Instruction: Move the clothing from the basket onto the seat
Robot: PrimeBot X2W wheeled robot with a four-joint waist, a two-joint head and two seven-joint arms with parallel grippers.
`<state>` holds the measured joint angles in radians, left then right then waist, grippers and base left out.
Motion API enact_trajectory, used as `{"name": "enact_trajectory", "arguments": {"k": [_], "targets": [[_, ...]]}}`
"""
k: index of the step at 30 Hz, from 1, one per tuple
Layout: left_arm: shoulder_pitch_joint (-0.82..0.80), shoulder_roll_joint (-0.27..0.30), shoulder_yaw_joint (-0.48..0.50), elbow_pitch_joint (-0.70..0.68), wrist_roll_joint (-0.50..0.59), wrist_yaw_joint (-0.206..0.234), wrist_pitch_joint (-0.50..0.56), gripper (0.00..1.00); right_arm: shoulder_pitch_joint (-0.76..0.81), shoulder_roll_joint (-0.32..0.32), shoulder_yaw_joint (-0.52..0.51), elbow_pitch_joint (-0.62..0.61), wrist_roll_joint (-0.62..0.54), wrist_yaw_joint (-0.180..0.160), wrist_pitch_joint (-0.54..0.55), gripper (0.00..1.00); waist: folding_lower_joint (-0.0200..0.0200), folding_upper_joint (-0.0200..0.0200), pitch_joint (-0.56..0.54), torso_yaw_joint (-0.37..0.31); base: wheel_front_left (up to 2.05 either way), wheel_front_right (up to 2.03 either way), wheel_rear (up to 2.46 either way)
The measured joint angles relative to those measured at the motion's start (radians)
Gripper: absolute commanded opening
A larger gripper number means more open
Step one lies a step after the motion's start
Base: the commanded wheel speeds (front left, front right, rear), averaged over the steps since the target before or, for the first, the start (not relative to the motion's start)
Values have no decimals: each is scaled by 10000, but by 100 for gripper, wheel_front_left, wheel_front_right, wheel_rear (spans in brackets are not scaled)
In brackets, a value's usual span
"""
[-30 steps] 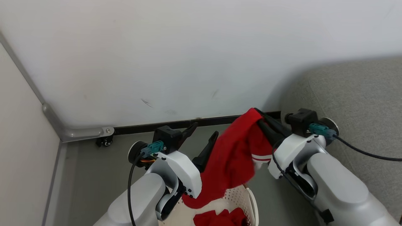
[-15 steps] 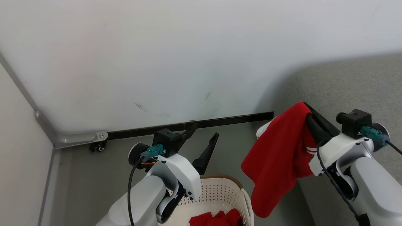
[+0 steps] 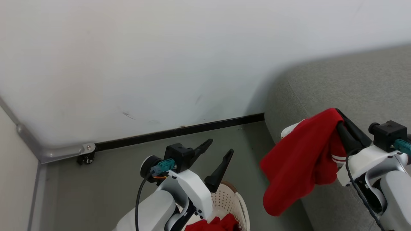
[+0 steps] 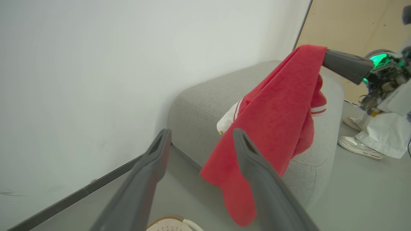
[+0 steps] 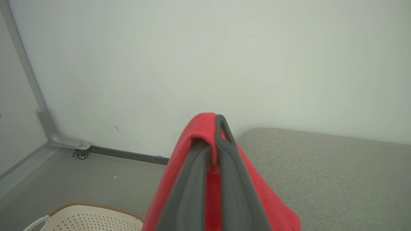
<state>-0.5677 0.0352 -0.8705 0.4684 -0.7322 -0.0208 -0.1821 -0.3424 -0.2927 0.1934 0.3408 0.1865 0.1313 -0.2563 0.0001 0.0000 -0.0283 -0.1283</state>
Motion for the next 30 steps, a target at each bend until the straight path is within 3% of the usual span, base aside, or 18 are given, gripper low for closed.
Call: {"name": "enact_trajectory", "arguments": {"k": [12, 22, 30], "targets": [[227, 10, -343, -295, -174, -4, -130, 100, 529, -117, -198, -579, -142, 0, 104, 0, -1, 0, -55, -778, 0, 0, 0], [291, 10, -374, -339, -173, 186, -215, 100, 473, -161, 249, -725, 148, 0, 481, 0, -1, 0, -20, -1236, 0, 0, 0], [314, 13, -353, -437, -134, 401, -215, 100, -1074, -332, 424, -495, 930, 0, 1068, 0, 0, 0, 227, -1310, 0, 0, 0]]}}
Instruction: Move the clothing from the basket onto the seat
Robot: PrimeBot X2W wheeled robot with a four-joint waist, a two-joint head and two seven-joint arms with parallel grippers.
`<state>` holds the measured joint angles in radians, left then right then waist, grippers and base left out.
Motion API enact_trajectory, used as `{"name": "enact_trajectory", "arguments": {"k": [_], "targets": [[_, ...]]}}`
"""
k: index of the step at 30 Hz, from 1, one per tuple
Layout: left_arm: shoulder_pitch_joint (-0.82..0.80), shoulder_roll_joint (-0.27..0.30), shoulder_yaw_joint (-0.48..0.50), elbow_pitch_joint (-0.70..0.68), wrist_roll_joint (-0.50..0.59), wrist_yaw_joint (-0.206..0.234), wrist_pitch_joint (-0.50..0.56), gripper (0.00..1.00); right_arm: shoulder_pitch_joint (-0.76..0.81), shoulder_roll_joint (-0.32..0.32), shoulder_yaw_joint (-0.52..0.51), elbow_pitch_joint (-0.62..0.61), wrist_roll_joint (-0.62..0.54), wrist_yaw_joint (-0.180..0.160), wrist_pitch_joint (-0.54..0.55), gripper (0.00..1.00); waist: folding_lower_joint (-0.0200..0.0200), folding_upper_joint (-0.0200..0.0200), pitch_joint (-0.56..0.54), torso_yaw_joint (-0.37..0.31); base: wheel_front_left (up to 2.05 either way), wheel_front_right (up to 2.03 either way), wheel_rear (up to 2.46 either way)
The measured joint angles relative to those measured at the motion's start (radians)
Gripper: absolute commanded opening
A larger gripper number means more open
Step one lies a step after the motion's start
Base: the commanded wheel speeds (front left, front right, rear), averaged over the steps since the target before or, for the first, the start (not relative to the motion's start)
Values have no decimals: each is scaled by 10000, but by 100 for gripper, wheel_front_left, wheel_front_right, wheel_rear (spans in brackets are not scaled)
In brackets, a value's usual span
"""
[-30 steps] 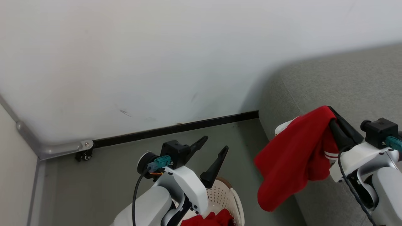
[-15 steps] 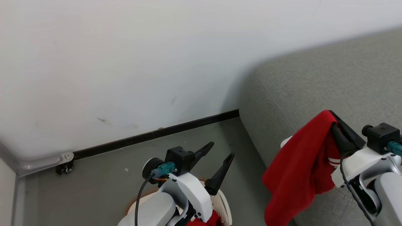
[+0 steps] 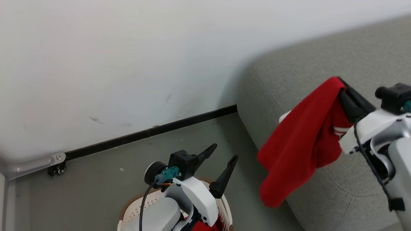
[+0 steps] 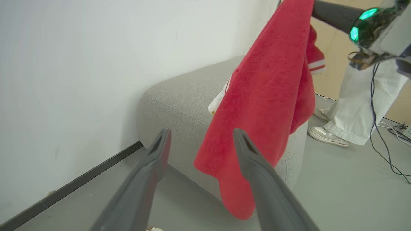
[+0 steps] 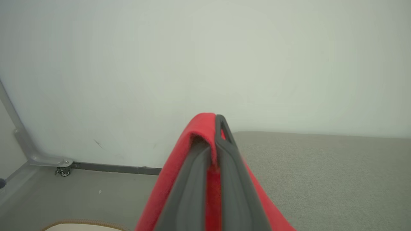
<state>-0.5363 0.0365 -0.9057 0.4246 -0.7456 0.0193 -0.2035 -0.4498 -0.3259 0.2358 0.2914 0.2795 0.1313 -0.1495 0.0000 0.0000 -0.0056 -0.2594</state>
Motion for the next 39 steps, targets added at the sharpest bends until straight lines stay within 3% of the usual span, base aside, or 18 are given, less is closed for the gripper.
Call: {"name": "enact_trajectory", "arguments": {"k": [17, 29, 35, 39], "targets": [[-167, 282, 127, -671, 351, 483, 104, 100, -3855, -1256, -1668, 1799, 984, 0, 1369, 0, 0, 0, 946, 319, 0, 0, 0], [-719, 424, 134, -1292, 652, 665, 265, 100, -4593, -2146, -2569, 3045, 717, 0, 1450, 0, 1, 0, 1885, 606, 0, 0, 0], [-931, 489, -42, -1584, 865, 665, 453, 100, -4929, -2493, -2991, 3540, 253, 0, 966, 0, 1, 0, 2384, 786, 0, 0, 0], [-1146, 487, -134, -1818, 968, 665, 606, 100, -5067, -2406, -3321, 4167, 75, 0, 639, 0, 0, 0, 2761, 932, 0, 0, 0]]}}
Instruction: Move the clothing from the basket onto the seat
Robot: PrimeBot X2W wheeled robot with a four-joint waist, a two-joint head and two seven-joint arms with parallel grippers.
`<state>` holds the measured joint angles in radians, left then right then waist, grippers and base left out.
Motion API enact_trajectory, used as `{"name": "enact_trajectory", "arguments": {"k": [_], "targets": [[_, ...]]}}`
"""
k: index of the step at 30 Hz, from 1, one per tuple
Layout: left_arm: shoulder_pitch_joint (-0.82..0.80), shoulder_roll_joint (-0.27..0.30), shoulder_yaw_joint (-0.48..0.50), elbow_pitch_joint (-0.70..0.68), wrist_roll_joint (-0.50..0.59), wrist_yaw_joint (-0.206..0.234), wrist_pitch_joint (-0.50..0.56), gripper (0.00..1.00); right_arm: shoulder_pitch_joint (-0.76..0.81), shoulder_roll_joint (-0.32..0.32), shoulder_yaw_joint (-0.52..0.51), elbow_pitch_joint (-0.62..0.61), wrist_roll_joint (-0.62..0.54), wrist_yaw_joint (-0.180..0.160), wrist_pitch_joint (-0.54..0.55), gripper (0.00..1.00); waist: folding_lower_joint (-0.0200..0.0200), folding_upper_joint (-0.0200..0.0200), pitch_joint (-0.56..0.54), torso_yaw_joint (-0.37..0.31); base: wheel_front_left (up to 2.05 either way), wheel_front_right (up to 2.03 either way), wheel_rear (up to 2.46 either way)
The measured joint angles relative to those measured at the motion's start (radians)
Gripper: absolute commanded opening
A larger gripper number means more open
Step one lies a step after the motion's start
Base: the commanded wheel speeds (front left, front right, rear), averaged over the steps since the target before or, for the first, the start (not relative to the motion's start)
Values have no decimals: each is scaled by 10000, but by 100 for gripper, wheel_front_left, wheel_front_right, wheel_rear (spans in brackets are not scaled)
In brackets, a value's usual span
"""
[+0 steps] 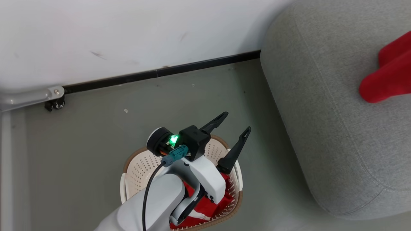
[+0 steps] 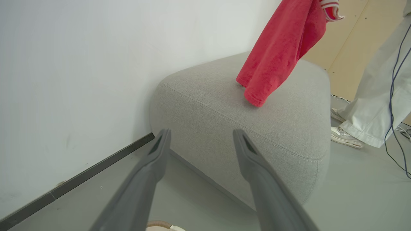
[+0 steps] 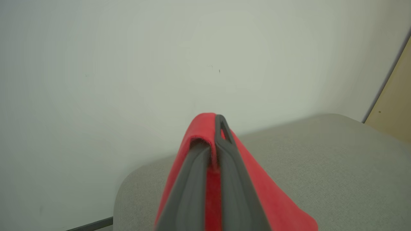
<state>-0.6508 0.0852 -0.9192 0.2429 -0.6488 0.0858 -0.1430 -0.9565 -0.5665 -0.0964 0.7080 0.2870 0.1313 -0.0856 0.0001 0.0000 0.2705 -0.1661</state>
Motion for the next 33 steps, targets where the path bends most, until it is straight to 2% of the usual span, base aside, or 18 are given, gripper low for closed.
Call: {"name": "enact_trajectory", "arguments": {"k": [5, 6, 9, 18, 19, 20, 22, 23, 24, 33], "targets": [[-182, -8, -100, -159, 90, 0, 100, 100, 270, 393, -23, 644, -297, 2, -320, 0, 0, 0, 311, 116, 0, 0, 0], [-285, -15, -161, -272, 182, 0, 188, 100, 852, 767, 86, 1137, -399, 0, -533, 0, 0, 0, 550, 198, 0, 0, 0], [-418, -21, -176, -349, 268, 0, 186, 100, 1219, 1034, -6, 1511, -391, 2, -834, 0, 0, 0, 774, 265, 0, 0, 0], [-590, 117, -163, -362, 393, 0, 182, 100, 1591, 1409, 10, 1908, -320, 0, -1250, 0, 0, 0, 1200, 295, 0, 0, 0], [-592, 153, -144, -347, 414, 0, 178, 100, 1608, 1486, 111, 1929, -326, 2, -1273, 4, 0, 0, 1220, 272, 0, 0, 0], [-593, 173, -132, -322, 420, 0, 167, 100, 1653, 1555, 190, 1942, -343, 2, -1296, 21, 0, 0, 1232, 248, 0, 0, 0], [-594, 194, -111, -268, 420, 0, 128, 100, 1787, 1628, 242, 1996, -345, 4, -1361, 47, 0, 0, 1226, 198, 0, 0, 0], [-594, 201, -98, -247, 420, -2, 82, 100, 1849, 1628, 234, 2013, -339, 2, -1390, 47, 0, 0, 1214, 176, 0, 0, 0], [-594, 213, -56, -178, 418, -2, 54, 100, 1942, 1624, 232, 2008, -330, 2, -1438, 100, 0, 0, 1174, 134, 0, 0, 0], [-527, 428, 163, 121, 374, 12, -221, 100, 2331, 1611, 282, 1651, -343, 2, -1618, 100, 0, 0, 874, -19, 0, 0, 0]]}}
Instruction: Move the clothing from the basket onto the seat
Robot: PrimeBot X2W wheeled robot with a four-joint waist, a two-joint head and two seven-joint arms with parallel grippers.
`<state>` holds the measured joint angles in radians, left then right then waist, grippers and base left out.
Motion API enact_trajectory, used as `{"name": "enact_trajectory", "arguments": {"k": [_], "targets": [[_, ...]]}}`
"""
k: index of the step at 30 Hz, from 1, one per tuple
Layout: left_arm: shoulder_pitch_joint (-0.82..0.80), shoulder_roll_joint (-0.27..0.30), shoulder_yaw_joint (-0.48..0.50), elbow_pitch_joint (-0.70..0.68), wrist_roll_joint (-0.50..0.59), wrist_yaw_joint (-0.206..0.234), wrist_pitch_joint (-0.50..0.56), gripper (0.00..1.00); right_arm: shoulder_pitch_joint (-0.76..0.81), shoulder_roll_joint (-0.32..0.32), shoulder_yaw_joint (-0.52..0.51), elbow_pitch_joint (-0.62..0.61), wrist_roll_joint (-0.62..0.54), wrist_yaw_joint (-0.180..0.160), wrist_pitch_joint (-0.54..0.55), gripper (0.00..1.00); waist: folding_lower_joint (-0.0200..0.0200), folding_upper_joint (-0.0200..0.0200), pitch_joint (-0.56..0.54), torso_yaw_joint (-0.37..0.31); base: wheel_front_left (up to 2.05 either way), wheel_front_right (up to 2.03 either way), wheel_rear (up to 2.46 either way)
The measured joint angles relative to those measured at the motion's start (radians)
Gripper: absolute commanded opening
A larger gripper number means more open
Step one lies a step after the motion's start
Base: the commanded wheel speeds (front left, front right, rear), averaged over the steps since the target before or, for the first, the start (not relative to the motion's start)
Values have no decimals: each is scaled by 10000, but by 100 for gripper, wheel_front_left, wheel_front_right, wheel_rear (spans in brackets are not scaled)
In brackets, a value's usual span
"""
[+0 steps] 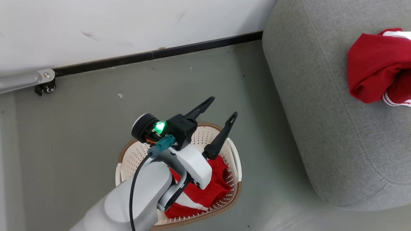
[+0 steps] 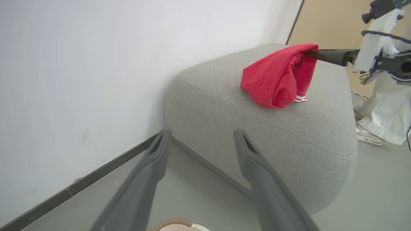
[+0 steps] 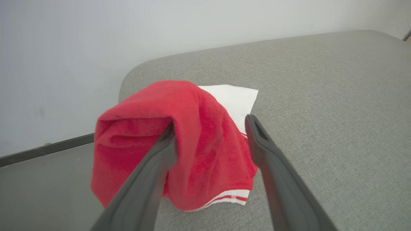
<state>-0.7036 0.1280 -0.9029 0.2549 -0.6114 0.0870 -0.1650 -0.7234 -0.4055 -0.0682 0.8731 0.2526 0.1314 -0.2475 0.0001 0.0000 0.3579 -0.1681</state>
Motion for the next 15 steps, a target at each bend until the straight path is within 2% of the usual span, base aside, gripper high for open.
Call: {"name": "enact_trajectory", "arguments": {"k": [9, 15], "targets": [[617, 268, 426, 529, -221, 263, -393, 100, 586, 284, 113, -1012, -2, 0, -4, 100, 0, 0, -607, -121, 0, 0, 0], [1059, 445, 984, 915, -405, 570, -623, 100, 1061, 752, 445, -2364, -201, 0, -4, 100, 0, 0, -1201, -103, 0, 0, 0]]}}
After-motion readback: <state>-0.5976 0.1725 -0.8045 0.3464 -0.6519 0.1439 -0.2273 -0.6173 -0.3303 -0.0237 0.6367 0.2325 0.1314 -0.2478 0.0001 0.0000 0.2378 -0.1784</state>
